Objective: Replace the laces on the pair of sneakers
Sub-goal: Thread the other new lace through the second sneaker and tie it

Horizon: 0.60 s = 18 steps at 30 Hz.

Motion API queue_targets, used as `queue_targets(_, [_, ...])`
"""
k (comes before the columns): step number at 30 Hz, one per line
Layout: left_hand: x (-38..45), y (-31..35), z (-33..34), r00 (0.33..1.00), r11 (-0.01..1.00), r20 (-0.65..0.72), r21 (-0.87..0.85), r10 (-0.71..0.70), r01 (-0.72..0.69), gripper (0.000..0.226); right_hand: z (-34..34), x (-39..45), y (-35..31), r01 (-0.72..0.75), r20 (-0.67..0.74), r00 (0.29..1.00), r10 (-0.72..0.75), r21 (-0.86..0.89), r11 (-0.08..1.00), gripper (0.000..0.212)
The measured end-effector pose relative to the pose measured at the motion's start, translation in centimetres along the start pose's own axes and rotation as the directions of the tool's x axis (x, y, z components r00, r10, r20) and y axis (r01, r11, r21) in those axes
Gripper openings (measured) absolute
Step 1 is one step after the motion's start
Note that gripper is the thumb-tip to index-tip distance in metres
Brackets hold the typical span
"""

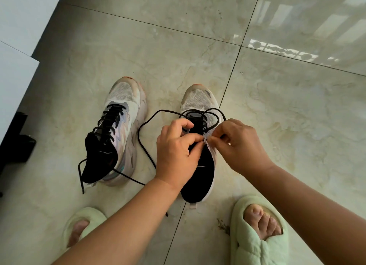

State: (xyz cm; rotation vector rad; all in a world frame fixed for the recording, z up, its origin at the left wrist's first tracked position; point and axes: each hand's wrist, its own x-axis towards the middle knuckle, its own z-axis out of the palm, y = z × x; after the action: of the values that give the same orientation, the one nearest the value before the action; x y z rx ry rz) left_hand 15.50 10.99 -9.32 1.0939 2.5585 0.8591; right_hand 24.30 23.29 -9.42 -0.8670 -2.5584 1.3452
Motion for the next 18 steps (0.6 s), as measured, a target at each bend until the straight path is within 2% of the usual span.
queue_targets(6, [-0.1, 0.3, 0.1, 1.0, 0.999, -0.017, 0.047, 0.018, -0.017, 0.01, 0.0, -0.3, -0.6, 0.165, 0.147, 0.977, -0.157, -0.044, 0.985, 0.007])
queue_targets(8, [-0.1, 0.3, -0.1, 0.999, 0.999, -0.018, 0.043, 0.031, -0.03, 0.007, -0.2, -0.7, -0.8, 0.188, 0.103, 0.978, -0.182, -0.049, 0.981, 0.007])
queue_targets(10, [0.1, 0.4, -0.3, 0.999, 0.998, -0.015, 0.029, 0.048, -0.047, 0.006, -0.3, -1.6, -1.1, 0.196, -0.016, 0.98, -0.197, -0.061, 0.979, 0.007])
queue_targets(12, [0.4, 0.7, -0.5, 0.999, 1.0, -0.016, 0.008, 0.029, -0.029, 0.006, -0.5, -2.7, -1.4, 0.159, -0.077, 0.984, -0.163, -0.05, 0.986, 0.022])
queue_targets(14, [0.5, 0.9, -0.7, 1.0, 1.0, -0.021, 0.001, 0.001, -0.001, 0.006, -0.4, -3.2, -1.3, 0.087, -0.012, 0.996, -0.088, -0.069, 0.994, 0.035])
queue_targets(15, [0.5, 1.1, -0.7, 1.0, 1.0, -0.021, 0.002, -0.001, 0.001, 0.005, -0.3, -3.1, -1.2, 0.039, 0.042, 0.999, -0.033, -0.137, 0.99, 0.039])
queue_targets(17, [0.5, 1.2, -0.9, 1.0, 1.0, -0.009, 0.0, 0.01, -0.01, 0.002, 0.3, -2.6, -1.1, -0.026, 0.091, 0.995, 0.05, -0.247, 0.969, 0.038])
queue_targets(18, [0.5, 1.4, -0.9, 1.0, 1.0, 0.004, -0.005, 0.015, -0.015, 0.002, 0.7, -2.4, -1.1, -0.05, 0.069, 0.995, 0.068, -0.235, 0.971, 0.033])
